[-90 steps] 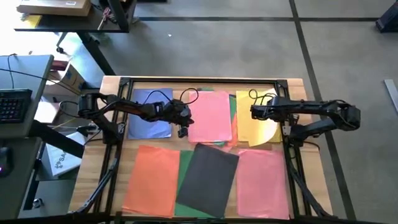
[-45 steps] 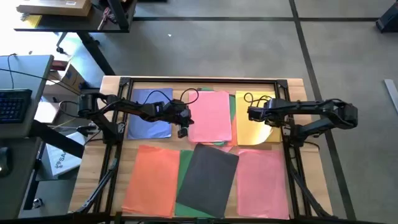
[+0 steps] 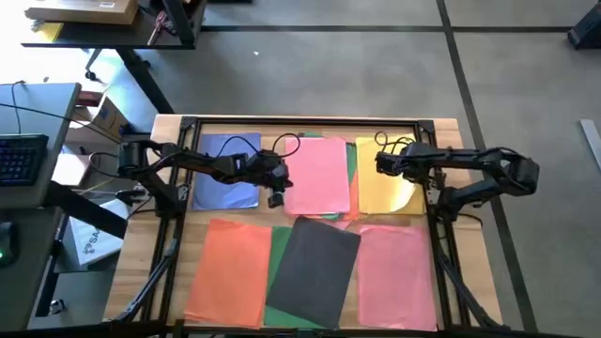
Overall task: Organize paper
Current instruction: Stack the left yellow paper on the right yellow paper
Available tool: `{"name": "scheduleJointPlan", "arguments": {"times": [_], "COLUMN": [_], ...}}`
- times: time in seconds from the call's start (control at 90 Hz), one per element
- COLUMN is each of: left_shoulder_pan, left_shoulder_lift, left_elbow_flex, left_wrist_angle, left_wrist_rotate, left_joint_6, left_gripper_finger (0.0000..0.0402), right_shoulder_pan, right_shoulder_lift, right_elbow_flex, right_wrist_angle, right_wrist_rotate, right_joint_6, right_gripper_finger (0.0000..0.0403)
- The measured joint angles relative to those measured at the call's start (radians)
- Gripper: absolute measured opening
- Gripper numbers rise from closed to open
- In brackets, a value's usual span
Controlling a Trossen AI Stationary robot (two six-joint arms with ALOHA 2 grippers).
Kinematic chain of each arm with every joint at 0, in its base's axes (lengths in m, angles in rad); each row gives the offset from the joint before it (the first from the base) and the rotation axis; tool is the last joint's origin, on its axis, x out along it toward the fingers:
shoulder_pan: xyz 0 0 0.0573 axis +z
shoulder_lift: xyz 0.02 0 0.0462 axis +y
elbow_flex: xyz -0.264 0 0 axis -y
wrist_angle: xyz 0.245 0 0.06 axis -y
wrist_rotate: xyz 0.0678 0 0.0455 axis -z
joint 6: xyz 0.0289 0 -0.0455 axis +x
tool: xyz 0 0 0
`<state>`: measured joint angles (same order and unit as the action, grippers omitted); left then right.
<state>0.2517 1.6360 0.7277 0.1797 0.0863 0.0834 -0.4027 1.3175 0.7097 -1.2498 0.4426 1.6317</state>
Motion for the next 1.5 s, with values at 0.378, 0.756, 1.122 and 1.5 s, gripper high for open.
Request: {"name": "scheduleJointPlan", "arguments": {"times": [0.378,0.756,1.122,1.5], "left_shoulder_pan": [0.000,0.000,0.000,0.000], "left_shoulder_lift": [0.000,0.000,0.000,0.000], "left_elbow_flex": [0.000,0.000,0.000,0.000], "left_wrist_angle": [-0.002,-0.003,-0.004,-0.004], "left_wrist_rotate": [0.001,0.001,0.000,0.000], "left_joint_6": [0.000,-0.001,-0.003,-0.003], "left_gripper_finger": [0.0000,0.0000,0.0000,0.0000], "right_shoulder_pan": [0.030,0.063,0.063,0.063], "right_shoulder_lift": [0.221,0.231,0.228,0.211], "right_elbow_flex": [0.002,0.002,0.002,0.002], "right_wrist_angle": [0.038,0.045,0.084,0.021], "right_wrist_rotate": [-0.039,-0.088,-0.076,-0.112], "right_joint_6": [0.036,0.001,-0.002,-0.064], "right_gripper_finger": [0.0000,0.0000,0.0037,0.0190]}}
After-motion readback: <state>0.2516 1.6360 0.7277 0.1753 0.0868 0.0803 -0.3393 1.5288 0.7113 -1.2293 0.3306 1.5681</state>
